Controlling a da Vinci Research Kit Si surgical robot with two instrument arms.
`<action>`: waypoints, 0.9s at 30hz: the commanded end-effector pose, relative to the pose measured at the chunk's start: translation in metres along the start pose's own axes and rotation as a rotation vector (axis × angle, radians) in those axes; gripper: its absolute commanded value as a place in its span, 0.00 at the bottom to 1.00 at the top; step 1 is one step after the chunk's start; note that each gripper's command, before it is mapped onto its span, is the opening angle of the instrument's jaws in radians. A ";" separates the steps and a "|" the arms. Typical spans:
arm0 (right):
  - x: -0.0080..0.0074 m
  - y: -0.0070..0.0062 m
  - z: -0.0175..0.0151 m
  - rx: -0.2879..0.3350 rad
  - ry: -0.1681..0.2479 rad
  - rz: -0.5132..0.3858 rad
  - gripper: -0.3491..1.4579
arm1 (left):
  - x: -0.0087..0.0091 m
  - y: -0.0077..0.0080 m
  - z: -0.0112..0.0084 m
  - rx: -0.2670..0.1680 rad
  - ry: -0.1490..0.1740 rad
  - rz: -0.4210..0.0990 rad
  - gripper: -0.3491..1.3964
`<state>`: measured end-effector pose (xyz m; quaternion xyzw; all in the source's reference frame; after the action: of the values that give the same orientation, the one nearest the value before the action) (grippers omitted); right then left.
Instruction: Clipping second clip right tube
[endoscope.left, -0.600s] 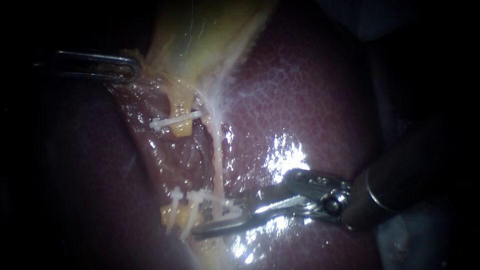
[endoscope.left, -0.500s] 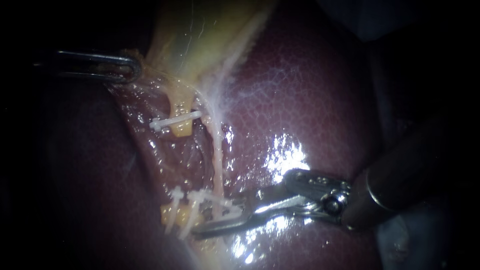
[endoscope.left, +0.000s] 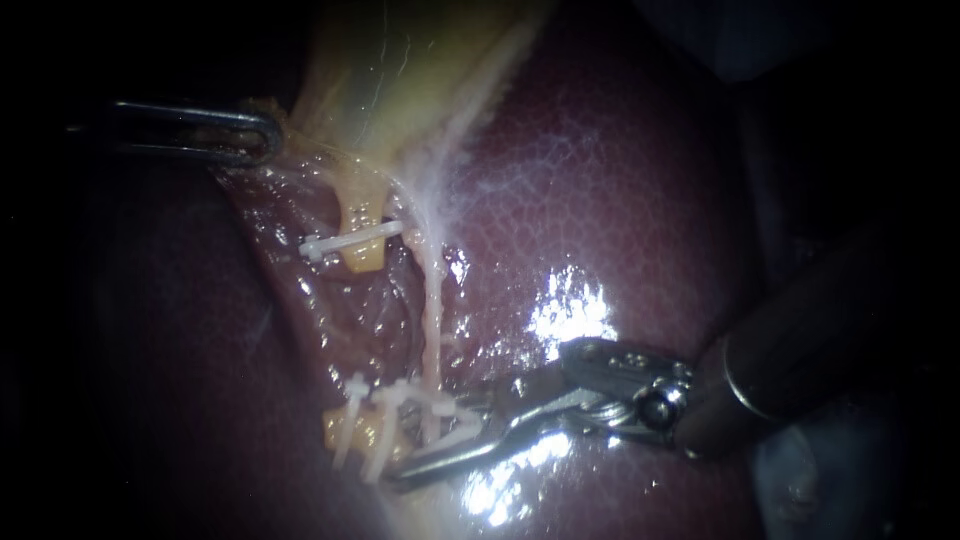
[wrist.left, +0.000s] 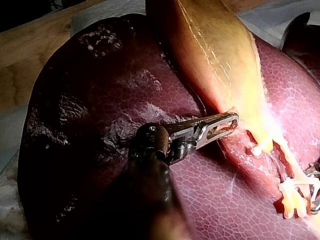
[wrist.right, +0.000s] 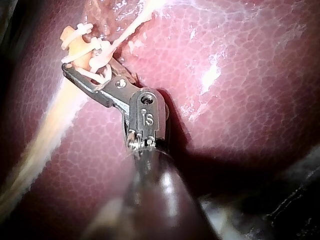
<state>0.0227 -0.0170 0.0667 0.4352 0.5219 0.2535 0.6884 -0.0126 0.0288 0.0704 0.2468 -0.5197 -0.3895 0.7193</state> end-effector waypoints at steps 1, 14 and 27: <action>0.0002 0.0001 -0.0002 -0.005 0.003 -0.006 0.47 | 0.0000 0.0000 0.0000 0.000 0.000 0.000 0.00; 0.0031 0.0011 -0.0027 -0.055 0.041 -0.017 0.47 | 0.0000 0.0000 -0.0001 0.000 0.000 0.000 0.00; 0.0040 0.0014 -0.0027 -0.061 0.052 -0.034 0.47 | 0.0001 0.0000 -0.0001 0.000 0.000 0.000 0.00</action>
<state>0.0215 -0.0121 0.0658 0.3978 0.5390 0.2685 0.6922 -0.0125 0.0287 0.0704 0.2470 -0.5198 -0.3893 0.7192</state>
